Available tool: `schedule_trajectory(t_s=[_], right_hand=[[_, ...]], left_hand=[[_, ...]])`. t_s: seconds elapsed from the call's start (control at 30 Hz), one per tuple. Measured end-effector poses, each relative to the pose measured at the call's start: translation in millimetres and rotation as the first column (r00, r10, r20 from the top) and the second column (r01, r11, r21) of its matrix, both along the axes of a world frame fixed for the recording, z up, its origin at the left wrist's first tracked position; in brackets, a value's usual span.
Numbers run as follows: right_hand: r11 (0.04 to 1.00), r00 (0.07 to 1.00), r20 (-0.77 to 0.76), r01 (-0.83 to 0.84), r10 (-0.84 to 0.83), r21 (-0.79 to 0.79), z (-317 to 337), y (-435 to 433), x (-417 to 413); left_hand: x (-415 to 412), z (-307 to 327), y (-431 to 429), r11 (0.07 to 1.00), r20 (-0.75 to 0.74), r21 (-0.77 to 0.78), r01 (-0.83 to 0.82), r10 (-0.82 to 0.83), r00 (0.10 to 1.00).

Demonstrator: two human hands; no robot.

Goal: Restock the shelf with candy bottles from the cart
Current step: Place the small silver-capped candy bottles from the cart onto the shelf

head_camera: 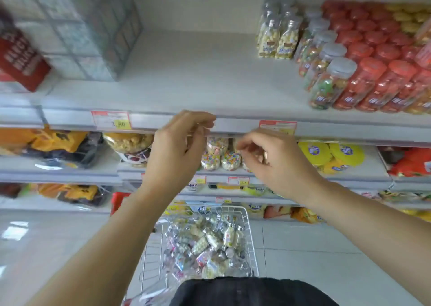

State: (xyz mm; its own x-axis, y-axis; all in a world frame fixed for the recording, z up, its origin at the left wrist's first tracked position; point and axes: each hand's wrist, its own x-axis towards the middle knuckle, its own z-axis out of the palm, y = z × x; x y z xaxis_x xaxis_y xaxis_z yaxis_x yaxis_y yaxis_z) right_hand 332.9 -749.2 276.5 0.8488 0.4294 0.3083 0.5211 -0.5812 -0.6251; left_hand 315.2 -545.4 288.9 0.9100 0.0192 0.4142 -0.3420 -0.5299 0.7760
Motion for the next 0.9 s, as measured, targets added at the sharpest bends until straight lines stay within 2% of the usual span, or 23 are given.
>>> schedule_trajectory(t_s=[0.1,0.23,0.33,0.43,0.57,0.67,0.73,0.83,0.9], right_hand=[[0.996,0.981,-0.188,-0.060,0.046,-0.071,-59.9,14.7,-28.0],[0.952,0.880,-0.475,-0.165,0.024,-0.257,-144.2,32.3,-49.5],[0.906,0.792,-0.607,-0.206,-0.069,-0.371,-196.6,43.2,-62.9],[0.878,0.661,-0.729,-0.229,-0.175,-0.419,-253.4,50.3,-75.4],[0.858,0.560,-0.781,-0.223,-0.277,-0.464,-325.8,59.2,-90.7],[0.842,0.574,-0.756,-0.199,-0.315,-0.502,-366.8,65.7,-94.6],[0.812,0.609,-0.730,-0.229,-0.311,-0.537,-392.9,68.9,-96.5],[0.790,0.618,-0.734,-0.286,-0.280,-0.542,-428.3,71.5,-101.6],[0.772,0.616,-0.735,-0.307,-0.284,-0.556,-445.2,74.0,-103.5]], left_hand=[[-38.7,-49.3,25.5,0.996,-0.141,0.036,-0.087,0.091,0.986],[-76.9,-131.6,48.2,0.987,-0.350,0.077,-0.143,0.161,0.923],[-102.9,-189.5,56.7,0.988,-0.516,0.096,-0.122,0.154,0.843],[-124.2,-242.2,63.1,0.986,-0.660,0.150,-0.067,0.150,0.736],[-141.0,-320.0,74.6,0.967,-0.826,0.238,0.090,0.153,0.543],[-144.3,-370.6,74.8,0.927,-0.884,0.293,0.233,0.170,0.435],[-142.7,-398.2,67.5,0.888,-0.889,0.332,0.319,0.182,0.420],[-139.0,-435.7,51.1,0.733,-0.851,0.453,0.507,0.186,0.492],[-135.7,-462.0,45.1,0.676,-0.832,0.502,0.539,0.209,0.513]])
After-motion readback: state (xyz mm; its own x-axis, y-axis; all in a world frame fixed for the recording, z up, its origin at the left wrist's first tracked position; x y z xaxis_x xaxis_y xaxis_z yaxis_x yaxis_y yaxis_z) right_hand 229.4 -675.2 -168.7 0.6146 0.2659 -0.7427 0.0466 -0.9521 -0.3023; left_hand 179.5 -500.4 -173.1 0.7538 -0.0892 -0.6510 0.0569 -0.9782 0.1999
